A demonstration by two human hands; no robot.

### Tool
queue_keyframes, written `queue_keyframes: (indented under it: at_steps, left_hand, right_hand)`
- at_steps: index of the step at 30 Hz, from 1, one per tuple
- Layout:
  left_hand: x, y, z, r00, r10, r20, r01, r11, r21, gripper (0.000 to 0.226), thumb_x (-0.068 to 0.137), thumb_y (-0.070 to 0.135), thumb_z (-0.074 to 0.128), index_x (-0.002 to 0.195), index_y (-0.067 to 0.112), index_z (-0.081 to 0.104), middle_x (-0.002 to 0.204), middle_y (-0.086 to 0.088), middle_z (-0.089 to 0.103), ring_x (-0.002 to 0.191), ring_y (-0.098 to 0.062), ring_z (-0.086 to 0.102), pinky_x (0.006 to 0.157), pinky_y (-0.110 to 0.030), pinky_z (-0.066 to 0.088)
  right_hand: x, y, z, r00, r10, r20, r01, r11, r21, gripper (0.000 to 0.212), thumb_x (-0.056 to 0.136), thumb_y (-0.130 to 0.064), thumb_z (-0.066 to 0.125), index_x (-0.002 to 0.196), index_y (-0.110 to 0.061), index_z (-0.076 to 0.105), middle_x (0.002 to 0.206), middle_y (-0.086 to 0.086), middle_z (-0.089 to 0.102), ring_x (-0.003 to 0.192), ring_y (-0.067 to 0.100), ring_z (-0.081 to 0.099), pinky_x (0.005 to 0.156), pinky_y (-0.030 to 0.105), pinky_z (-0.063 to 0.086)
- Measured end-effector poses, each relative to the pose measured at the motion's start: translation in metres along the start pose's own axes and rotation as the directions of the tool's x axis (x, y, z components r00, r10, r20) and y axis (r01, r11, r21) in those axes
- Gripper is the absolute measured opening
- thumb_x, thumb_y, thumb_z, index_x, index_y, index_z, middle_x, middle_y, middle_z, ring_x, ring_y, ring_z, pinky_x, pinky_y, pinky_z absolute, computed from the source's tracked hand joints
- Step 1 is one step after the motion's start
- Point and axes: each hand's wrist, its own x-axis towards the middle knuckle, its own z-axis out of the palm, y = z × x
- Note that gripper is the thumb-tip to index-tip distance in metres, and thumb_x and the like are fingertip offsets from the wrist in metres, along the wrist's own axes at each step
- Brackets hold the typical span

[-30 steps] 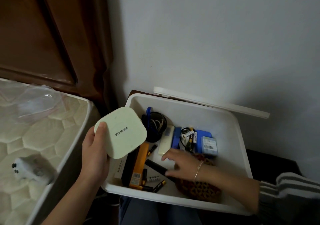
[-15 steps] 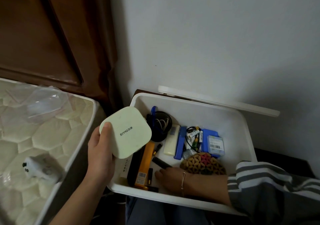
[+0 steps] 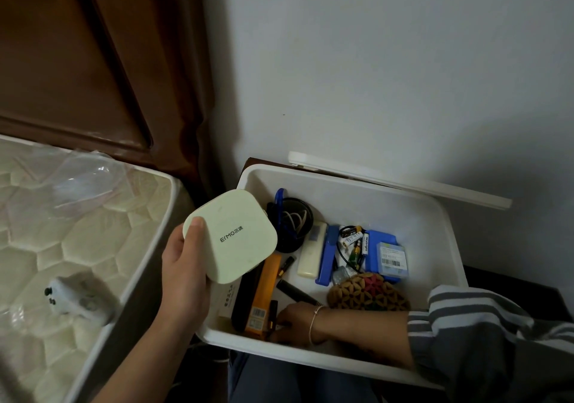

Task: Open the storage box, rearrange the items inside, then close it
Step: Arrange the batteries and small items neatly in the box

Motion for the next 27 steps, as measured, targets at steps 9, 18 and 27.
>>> queue_keyframes:
  at_steps: [9,18,27]
  left_hand:
    - [-0.002,0.002,0.001,1.0,0.001,-0.002,-0.001,1.0,0.007,0.052,0.078,0.064,0.059,0.118,0.03,0.063,0.108,-0.003,0.073,0.095,-0.021,0.072,0.062,-0.029,0.057]
    - [-0.002,0.001,0.002,1.0,0.006,-0.001,-0.006,1.0,-0.006,0.046,0.08,0.062,0.058,0.116,0.033,0.064,0.108,-0.002,0.073,0.093,-0.021,0.072,0.061,-0.029,0.057]
    - [-0.001,0.001,-0.001,1.0,0.004,0.003,-0.004,1.0,0.007,0.053,0.078,0.065,0.058,0.12,0.032,0.061,0.11,-0.003,0.072,0.094,-0.022,0.072,0.062,-0.03,0.057]
  right_hand:
    - [-0.008,0.009,-0.025,0.971,0.148,0.185,-0.204,0.921,0.333,0.016,0.084,-0.02,0.068,0.088,-0.018,0.053,0.078,-0.003,0.052,0.063,0.01,0.05,0.053,0.021,0.044]
    - [0.008,0.005,0.001,0.918,0.274,-0.288,-0.151,0.91,0.386,0.024,0.091,-0.027,0.054,0.112,-0.014,0.052,0.088,0.0,0.05,0.087,0.013,0.049,0.069,0.02,0.032]
    - [0.021,-0.017,0.0,0.917,0.226,-0.328,-0.17,0.967,0.19,0.033,0.097,-0.016,0.047,0.125,0.001,0.05,0.126,0.02,0.056,0.116,0.03,0.055,0.098,0.033,0.042]
